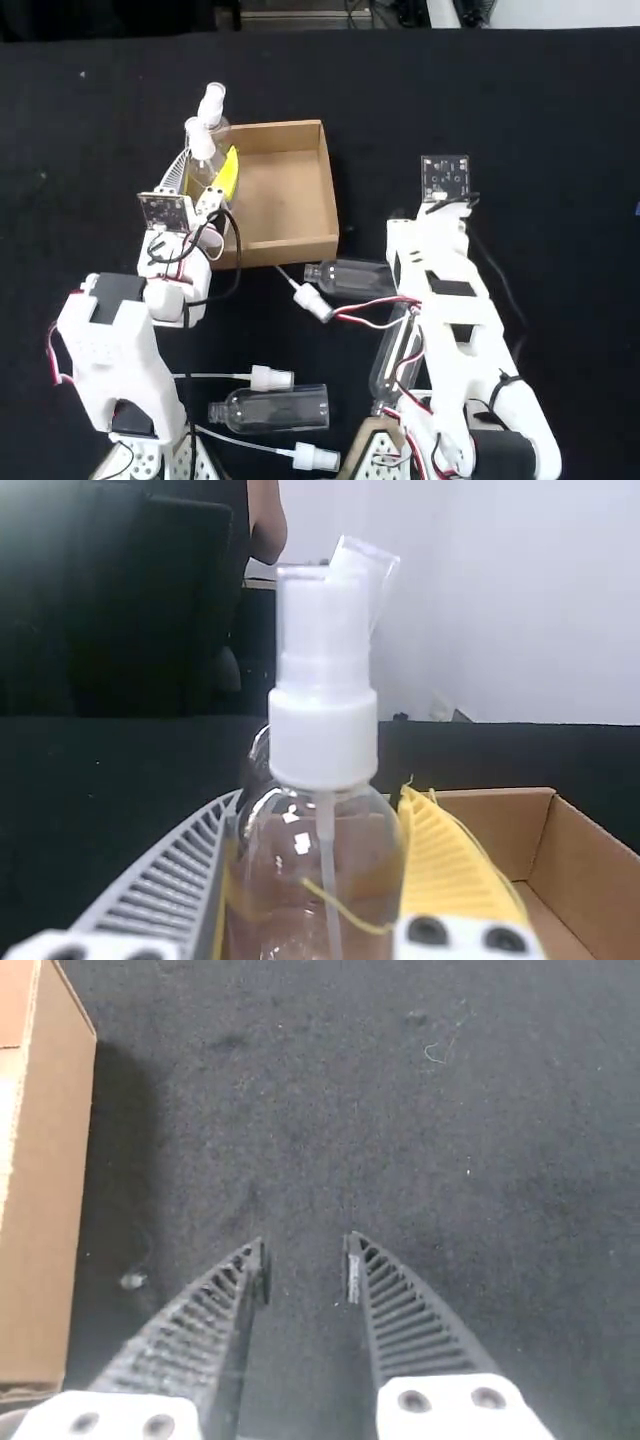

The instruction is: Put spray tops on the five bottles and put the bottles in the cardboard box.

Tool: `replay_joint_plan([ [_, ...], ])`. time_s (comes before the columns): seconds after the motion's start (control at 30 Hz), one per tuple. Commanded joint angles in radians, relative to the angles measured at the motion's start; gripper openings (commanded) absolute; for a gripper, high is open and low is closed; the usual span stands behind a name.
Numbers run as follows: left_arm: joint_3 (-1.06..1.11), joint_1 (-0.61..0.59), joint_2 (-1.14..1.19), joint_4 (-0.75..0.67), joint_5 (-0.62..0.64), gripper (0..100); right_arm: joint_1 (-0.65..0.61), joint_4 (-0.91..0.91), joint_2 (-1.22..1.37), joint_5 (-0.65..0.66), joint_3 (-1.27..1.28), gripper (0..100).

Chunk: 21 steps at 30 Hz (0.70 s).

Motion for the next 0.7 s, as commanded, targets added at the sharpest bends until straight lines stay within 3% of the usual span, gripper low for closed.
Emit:
replay_joint_plan([
  [0.0, -0.039, 0.007, 0.003, -0.025, -0.015, 3, 0.015, -0.026, -0.001, 0.009, -0.061, 10.0],
  [0.37, -0.028, 0.005, 0.005, -0.025, -0.015, 4, 0.017, -0.026, -0.001, 0.009, -0.061, 10.0],
  [0.57, -0.028, 0.007, 0.005, -0.025, -0.015, 23, 0.017, -0.026, -0.001, 0.009, -0.061, 10.0],
  [0.67, -0.028, 0.004, 0.005, -0.025, -0.015, 24, 0.017, -0.026, -0.001, 0.009, -0.061, 10.0],
])
